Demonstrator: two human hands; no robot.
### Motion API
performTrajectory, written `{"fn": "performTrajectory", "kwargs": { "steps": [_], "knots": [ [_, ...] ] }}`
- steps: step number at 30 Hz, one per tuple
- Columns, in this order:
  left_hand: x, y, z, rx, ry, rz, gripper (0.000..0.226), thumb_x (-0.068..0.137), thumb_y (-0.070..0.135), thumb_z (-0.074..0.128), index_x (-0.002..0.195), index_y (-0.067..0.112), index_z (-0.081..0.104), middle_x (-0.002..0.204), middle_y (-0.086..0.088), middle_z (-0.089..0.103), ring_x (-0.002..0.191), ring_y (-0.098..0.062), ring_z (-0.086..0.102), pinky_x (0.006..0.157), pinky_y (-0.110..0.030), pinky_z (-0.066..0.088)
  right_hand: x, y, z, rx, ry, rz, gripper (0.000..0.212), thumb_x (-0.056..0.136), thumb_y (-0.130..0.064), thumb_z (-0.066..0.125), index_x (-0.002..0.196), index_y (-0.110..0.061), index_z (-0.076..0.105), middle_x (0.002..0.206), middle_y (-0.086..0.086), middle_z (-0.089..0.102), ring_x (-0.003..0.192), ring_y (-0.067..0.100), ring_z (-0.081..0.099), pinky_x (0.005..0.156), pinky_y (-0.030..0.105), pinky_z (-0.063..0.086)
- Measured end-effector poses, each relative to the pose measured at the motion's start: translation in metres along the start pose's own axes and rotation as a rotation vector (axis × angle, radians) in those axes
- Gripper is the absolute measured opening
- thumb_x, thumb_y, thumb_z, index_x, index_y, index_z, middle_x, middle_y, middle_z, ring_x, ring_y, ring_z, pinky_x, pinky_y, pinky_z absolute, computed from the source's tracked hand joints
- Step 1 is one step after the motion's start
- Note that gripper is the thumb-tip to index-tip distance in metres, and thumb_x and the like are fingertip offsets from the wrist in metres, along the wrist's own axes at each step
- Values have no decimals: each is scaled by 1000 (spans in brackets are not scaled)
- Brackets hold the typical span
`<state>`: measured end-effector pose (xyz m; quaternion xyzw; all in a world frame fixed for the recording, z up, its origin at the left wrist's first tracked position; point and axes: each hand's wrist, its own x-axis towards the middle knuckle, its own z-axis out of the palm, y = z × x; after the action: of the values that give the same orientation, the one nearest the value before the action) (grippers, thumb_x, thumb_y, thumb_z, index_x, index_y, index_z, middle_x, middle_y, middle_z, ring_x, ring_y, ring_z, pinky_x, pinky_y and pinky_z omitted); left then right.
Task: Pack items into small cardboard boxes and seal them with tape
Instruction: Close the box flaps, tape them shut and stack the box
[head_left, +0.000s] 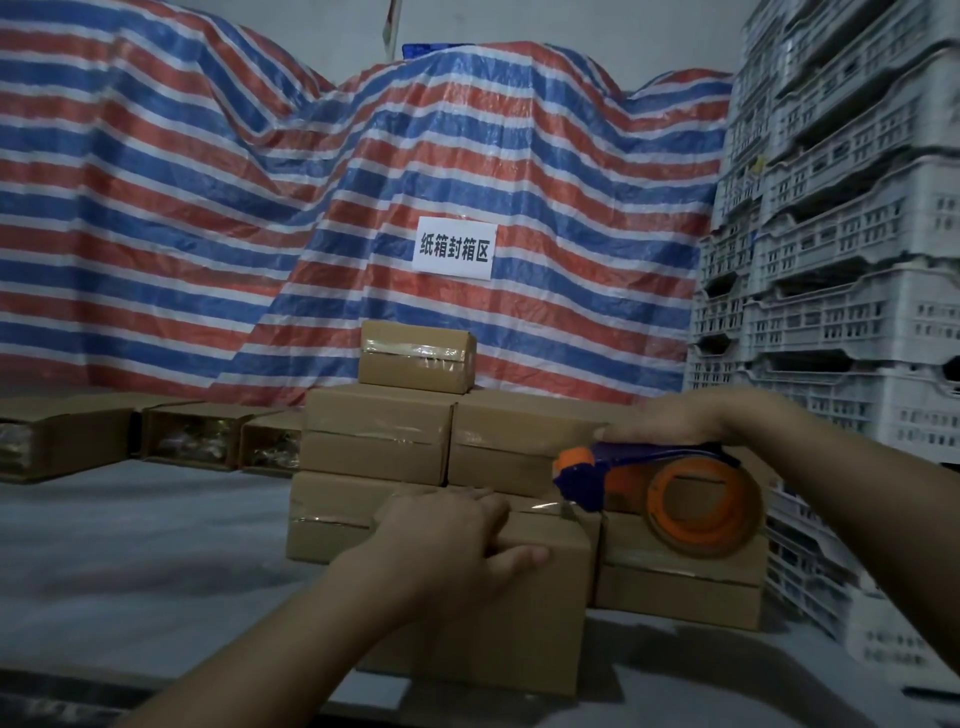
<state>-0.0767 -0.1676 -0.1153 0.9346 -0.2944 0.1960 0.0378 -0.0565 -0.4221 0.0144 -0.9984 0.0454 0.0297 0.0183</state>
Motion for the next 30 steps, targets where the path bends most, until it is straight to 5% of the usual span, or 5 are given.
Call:
{"fn": "performTrajectory", "kwargs": {
  "steps": [7,12,17,23,30],
  "knots": [
    [1,-1,5,-12,35,25,89,74,87,9,132,32,49,136,9,54,121,-12,52,99,-39,46,-10,43,26,-30,31,7,61,89,-80,37,83,-29,70,81,-8,69,78,7,64,73,26,43],
    [12,12,-12,-97,-101,-56,69,73,91,32,102,33,55,93,10,61,82,-8,58,77,-35,54,2,38,54,36,83,-30,63,93,-76,37,64,-25,61,64,-3,61,63,13,57,81,36,47],
    [20,46,-15,-69,-148,101,77,89,72,41,152,31,22,155,2,35,139,-19,36,110,-42,29,3,43,61,101,77,-10,61,91,-77,40,68,-26,63,61,-5,62,63,12,58,72,32,46],
    [22,47,-1,3,-87,141,66,94,67,35,149,30,31,157,3,33,141,-17,33,113,-43,32,-11,78,47,352,181,-44,59,87,-80,44,74,-33,77,72,-12,73,75,9,67,78,29,49],
    [23,44,5,21,-26,163,67,93,70,32,150,34,26,155,5,36,138,-15,38,106,-39,37,-23,25,38,-203,228,-155,49,93,-73,42,80,-29,60,80,-6,63,72,10,58,64,30,39]
  ]
}}
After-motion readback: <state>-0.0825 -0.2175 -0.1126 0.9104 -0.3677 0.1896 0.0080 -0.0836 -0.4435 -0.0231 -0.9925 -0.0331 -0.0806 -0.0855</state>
